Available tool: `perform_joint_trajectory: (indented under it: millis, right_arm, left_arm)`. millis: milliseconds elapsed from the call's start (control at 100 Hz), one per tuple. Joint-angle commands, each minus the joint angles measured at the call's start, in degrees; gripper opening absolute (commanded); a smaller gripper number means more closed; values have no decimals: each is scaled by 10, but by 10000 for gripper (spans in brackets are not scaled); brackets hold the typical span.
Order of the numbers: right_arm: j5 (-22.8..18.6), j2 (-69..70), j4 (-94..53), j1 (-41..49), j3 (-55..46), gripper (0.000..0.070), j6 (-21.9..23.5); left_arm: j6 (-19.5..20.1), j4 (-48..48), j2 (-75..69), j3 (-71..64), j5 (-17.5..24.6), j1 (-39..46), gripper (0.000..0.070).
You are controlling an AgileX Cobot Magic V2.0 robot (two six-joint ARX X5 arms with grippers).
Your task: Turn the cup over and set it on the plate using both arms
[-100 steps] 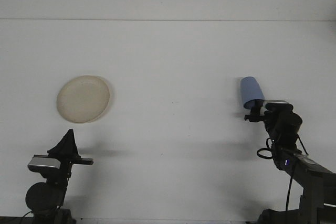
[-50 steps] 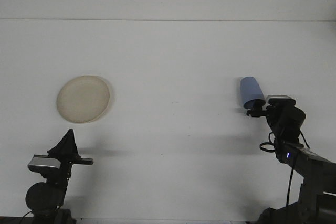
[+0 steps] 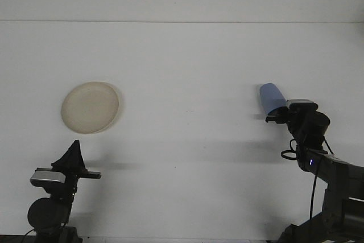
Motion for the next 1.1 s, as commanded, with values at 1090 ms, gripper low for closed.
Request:
perform_joint_trajectory:
  millis: [1090]
  right_arm:
    - [137, -504, -624, 171, 104, 0, 115]
  left_arm:
    - [-3, 5, -1, -12, 1, 0, 11]
